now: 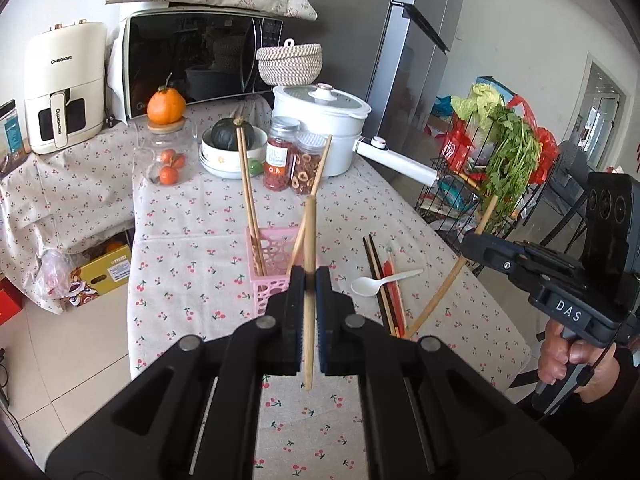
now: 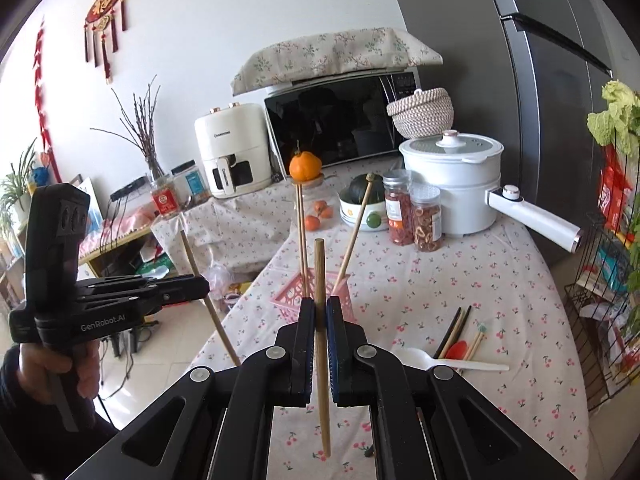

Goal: Organize utensils
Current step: 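Lift both held chopsticks upright and carry them over the pink basket, then lower the chopsticks into the pink basket and open both tools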

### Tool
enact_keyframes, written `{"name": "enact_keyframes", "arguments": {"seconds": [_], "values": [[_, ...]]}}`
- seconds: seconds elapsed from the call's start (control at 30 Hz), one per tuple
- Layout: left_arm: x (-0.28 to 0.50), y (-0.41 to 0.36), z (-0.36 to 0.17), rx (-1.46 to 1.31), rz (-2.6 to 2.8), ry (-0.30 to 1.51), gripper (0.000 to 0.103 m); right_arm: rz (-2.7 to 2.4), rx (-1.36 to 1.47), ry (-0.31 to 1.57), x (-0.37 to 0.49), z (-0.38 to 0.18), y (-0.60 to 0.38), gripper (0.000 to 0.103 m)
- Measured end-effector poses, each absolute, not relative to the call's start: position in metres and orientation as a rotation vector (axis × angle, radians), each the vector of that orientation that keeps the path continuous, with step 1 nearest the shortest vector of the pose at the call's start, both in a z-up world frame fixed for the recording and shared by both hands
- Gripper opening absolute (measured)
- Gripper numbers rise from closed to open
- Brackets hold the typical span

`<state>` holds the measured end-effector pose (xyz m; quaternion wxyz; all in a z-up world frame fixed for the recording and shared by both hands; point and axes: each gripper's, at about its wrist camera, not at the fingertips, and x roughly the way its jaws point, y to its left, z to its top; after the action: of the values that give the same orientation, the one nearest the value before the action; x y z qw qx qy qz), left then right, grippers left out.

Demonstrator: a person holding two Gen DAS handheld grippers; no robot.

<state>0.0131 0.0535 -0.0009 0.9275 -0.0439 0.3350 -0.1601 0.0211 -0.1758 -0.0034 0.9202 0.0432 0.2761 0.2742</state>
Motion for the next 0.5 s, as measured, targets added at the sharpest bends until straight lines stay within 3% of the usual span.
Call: {"name": "enact_keyframes", "arguments": {"seconds": [0.5], "values": [[0.03, 0.068, 0.062, -0.108, -0.243, 0.404, 0.006, 0.573, 0.166, 0.425, 0.053, 0.057, -0.166, 0.006]]}}
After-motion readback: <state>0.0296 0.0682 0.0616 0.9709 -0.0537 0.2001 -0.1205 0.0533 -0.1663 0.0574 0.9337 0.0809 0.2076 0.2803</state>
